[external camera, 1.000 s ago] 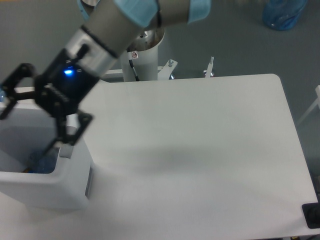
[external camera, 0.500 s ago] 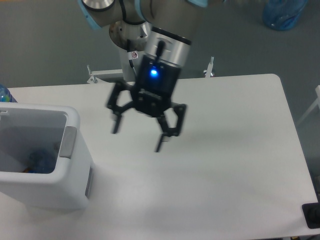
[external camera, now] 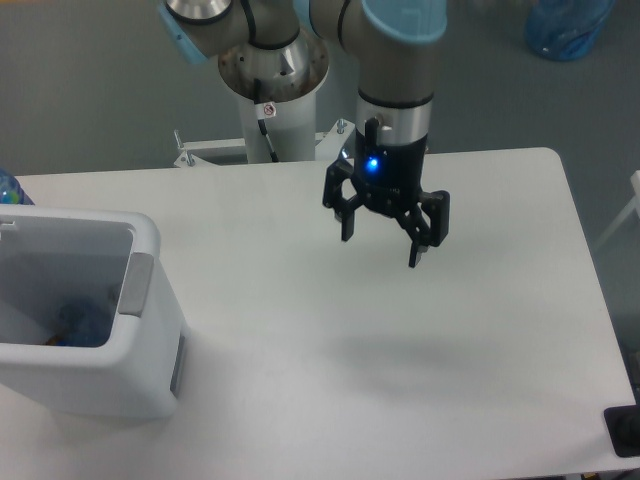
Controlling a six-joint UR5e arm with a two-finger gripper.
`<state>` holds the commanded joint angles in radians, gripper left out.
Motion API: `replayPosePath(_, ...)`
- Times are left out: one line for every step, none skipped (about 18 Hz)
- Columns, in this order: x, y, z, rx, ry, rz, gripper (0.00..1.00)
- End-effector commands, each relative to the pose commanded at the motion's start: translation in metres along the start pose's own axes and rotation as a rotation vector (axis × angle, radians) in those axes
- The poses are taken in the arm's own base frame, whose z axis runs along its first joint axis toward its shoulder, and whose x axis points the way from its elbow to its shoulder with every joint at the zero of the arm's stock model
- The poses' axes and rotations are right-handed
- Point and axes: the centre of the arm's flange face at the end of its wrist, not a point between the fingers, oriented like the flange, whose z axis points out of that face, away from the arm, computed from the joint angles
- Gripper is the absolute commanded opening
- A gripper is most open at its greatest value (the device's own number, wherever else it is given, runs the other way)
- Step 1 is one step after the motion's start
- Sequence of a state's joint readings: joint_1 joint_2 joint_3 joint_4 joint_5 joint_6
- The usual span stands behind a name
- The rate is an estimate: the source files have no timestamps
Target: Place the trash in the trash can
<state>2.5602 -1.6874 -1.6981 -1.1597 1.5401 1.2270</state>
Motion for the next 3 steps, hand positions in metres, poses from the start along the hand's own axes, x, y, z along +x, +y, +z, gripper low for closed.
replayPosePath(0.001,0.001,0.004,-0.006,0.008,0.012,1.0)
replayPosePath(0.006,0.003,0.012,-0.013,0.023,0.022,1.0)
replayPosePath(0.01,0.005,0.019,-0.018,0.038,0.03,1.0)
